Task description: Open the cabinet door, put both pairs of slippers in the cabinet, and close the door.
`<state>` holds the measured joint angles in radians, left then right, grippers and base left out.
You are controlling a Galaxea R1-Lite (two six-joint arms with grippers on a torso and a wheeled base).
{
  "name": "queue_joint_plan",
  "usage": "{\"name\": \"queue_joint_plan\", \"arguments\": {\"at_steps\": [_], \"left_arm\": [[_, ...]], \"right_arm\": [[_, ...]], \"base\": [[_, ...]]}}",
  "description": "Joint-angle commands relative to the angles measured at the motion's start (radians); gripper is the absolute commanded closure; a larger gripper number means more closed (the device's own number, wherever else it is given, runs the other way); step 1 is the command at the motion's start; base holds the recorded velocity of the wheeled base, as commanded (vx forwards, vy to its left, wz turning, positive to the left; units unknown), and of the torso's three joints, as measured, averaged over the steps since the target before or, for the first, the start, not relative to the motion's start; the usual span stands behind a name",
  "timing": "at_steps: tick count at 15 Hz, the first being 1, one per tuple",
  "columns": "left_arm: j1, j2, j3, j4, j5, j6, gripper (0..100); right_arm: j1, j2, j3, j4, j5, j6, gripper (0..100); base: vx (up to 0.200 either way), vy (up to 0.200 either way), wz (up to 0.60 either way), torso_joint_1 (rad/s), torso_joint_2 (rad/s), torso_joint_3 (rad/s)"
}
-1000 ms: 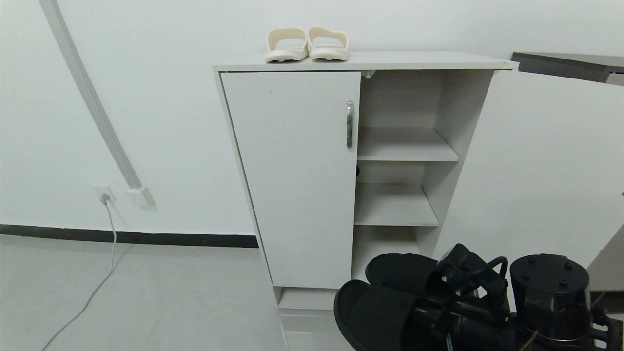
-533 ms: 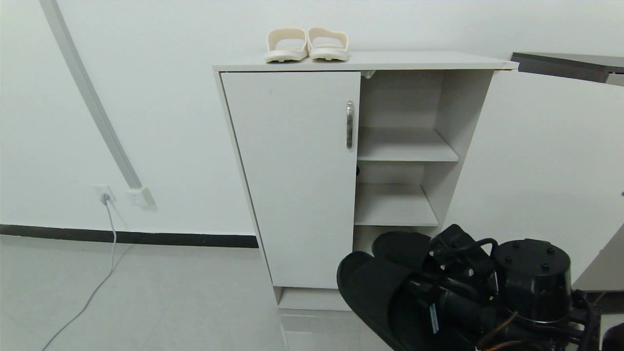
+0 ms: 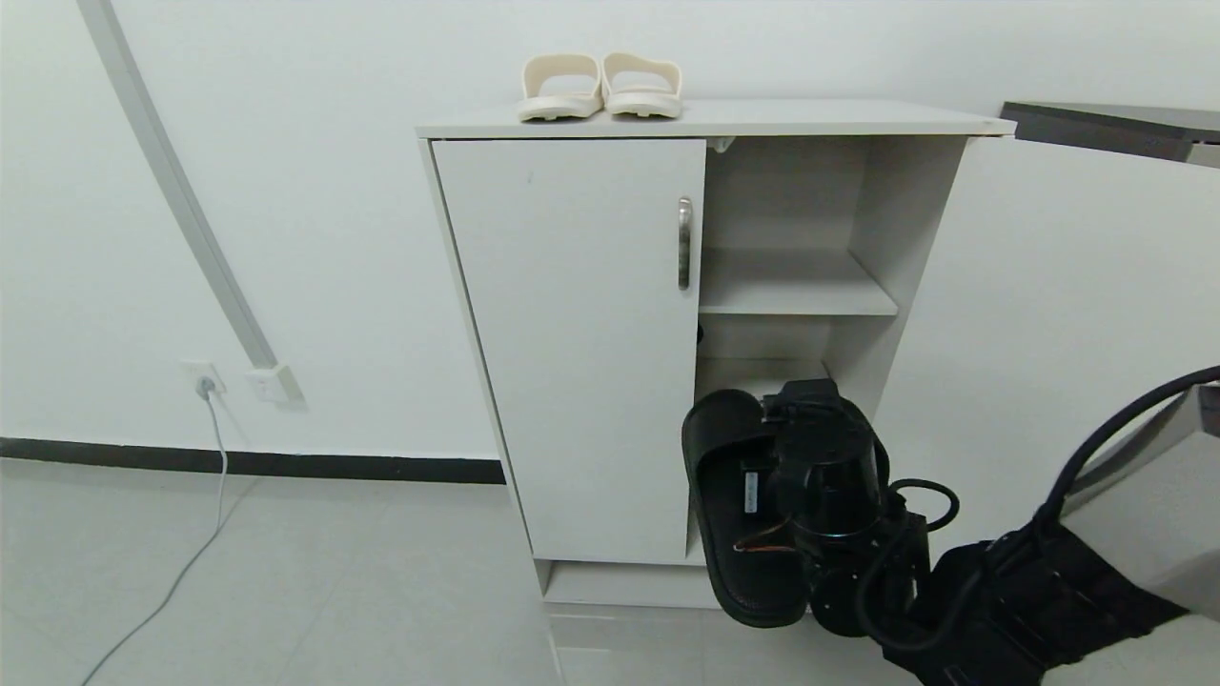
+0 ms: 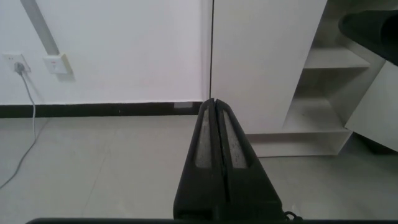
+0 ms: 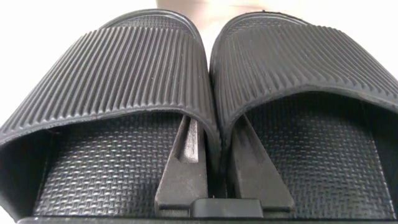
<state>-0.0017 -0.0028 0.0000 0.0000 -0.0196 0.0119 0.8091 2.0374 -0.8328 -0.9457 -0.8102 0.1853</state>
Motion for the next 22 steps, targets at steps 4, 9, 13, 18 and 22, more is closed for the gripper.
{"name": "queue_joint_plan", "arguments": {"at_steps": [4, 9, 13, 18, 22], "left_arm": [[0.0, 0.003, 0.0, 0.0, 0.0, 0.002, 100], [0.0, 0.003, 0.0, 0.0, 0.0, 0.0, 100], [-0.001, 0.003, 0.0, 0.0, 0.0, 0.002, 100], [0.0, 0.003, 0.0, 0.0, 0.0, 0.0, 100], [0.0, 0.003, 0.0, 0.0, 0.0, -0.001, 100]], "right_arm": [[-0.007, 0.067, -0.029, -0.005, -0.009, 0.031, 100], [-0.007, 0.067, -0.016, -0.01, -0.01, 0.031, 100], [-0.015, 0.072, -0.014, -0.01, -0.01, 0.033, 100], [-0.013, 0.104, -0.028, -0.018, 0.017, 0.042, 100], [-0.016, 0.184, -0.101, -0.022, 0.063, 0.048, 100]], "base": [[0.0, 0.0, 0.0, 0.0, 0.0, 0.0], [0.0, -0.12, 0.0, 0.0, 0.0, 0.001], [0.0, -0.2, 0.0, 0.002, 0.0, -0.001], [0.0, -0.04, 0.0, 0.0, 0.0, 0.0], [0.0, 0.0, 0.0, 0.0, 0.0, 0.0]]}}
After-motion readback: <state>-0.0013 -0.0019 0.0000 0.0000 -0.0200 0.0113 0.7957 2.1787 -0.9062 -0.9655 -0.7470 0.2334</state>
